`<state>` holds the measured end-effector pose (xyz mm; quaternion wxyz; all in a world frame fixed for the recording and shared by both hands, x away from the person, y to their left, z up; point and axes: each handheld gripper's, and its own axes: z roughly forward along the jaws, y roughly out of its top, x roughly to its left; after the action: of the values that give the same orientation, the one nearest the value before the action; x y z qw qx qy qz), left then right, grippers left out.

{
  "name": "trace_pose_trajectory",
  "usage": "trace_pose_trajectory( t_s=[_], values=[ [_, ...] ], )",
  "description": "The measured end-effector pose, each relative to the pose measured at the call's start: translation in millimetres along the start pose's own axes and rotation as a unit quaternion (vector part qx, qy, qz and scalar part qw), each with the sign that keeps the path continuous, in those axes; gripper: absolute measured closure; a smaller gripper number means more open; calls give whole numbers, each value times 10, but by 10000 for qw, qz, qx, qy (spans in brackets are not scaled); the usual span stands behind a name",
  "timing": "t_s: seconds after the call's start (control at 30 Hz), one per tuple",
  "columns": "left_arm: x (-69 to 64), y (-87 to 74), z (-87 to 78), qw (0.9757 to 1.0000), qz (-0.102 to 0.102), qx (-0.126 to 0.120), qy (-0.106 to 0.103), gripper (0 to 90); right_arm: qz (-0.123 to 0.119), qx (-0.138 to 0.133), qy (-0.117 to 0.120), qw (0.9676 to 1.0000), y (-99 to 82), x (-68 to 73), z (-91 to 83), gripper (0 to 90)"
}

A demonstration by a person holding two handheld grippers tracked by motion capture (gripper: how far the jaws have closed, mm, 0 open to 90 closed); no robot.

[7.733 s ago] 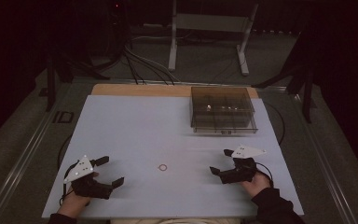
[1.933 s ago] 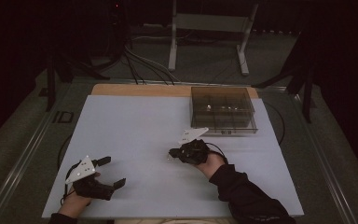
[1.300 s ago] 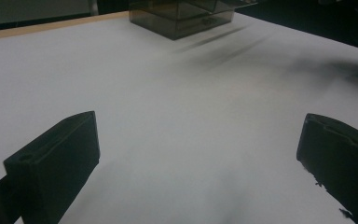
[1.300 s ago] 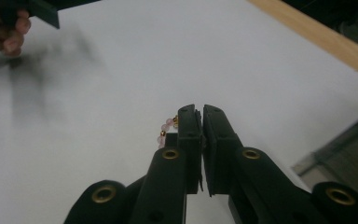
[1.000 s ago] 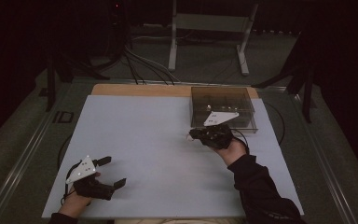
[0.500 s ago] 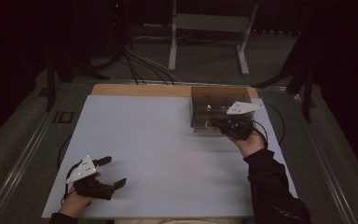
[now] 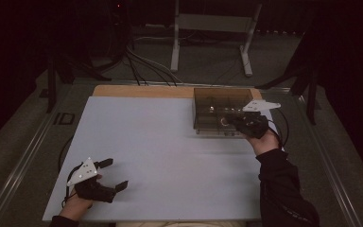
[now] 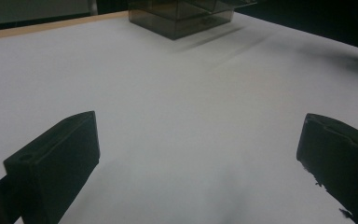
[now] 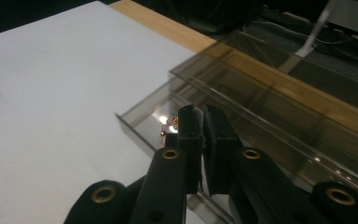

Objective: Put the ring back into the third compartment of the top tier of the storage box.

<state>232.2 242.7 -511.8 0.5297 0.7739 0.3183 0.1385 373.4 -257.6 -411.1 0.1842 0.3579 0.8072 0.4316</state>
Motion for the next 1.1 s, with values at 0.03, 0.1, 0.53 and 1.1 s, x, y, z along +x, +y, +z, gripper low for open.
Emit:
trace_pose_trajectory(
  t_s=[0.03,0.1,0.53,1.1],
  values=[
    [0,0,0,10000,1,2,1,0,28,-7,-22,10000,-10,-31,-13,868],
    [0,0,0,10000,-2,1,-1,0,92,-2,-127,9999,-33,-93,-45,868],
    [0,1,2,10000,2,3,-4,0,410,78,-497,9979,-162,-351,-128,867],
    [1,2,3,10000,0,-2,0,0,611,268,-737,9950,-313,-523,-115,867]
  ],
)
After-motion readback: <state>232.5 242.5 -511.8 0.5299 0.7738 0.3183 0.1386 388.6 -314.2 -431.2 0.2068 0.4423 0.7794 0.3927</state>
